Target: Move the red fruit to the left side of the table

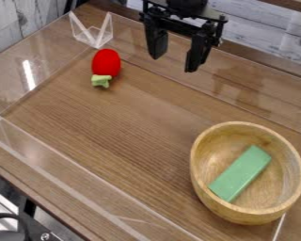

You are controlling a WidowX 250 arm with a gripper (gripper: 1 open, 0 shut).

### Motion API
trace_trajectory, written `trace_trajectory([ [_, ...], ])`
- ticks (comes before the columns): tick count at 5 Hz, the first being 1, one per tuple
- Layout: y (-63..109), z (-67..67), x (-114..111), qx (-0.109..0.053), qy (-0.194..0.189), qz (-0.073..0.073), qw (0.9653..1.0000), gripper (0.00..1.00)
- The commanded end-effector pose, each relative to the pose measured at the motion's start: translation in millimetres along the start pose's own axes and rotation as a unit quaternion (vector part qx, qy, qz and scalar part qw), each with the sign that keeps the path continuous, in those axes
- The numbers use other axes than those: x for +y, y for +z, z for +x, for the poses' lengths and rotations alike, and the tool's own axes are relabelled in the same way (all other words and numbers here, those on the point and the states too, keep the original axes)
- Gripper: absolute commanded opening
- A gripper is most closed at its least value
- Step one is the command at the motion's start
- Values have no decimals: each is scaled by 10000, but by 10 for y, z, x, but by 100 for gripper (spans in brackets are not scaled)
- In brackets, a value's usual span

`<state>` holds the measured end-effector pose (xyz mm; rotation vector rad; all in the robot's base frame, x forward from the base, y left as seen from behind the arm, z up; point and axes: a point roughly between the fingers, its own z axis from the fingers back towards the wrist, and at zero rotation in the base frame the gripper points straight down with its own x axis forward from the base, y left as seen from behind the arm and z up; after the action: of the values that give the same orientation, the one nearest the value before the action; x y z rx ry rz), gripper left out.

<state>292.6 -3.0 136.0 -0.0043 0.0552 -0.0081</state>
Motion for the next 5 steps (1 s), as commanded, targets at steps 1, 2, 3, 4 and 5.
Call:
trace_trajectory([
  [1,-107,-29,35,-89,293,31,9995,100],
  [2,-135,55,230,-270,431,84,9987,100],
  [3,-69,180,329,-542,469,14,9974,100],
  [4,-2,181,454,-699,-17,10,9976,100],
  [5,70,141,458,-817,-376,61,9959,100],
])
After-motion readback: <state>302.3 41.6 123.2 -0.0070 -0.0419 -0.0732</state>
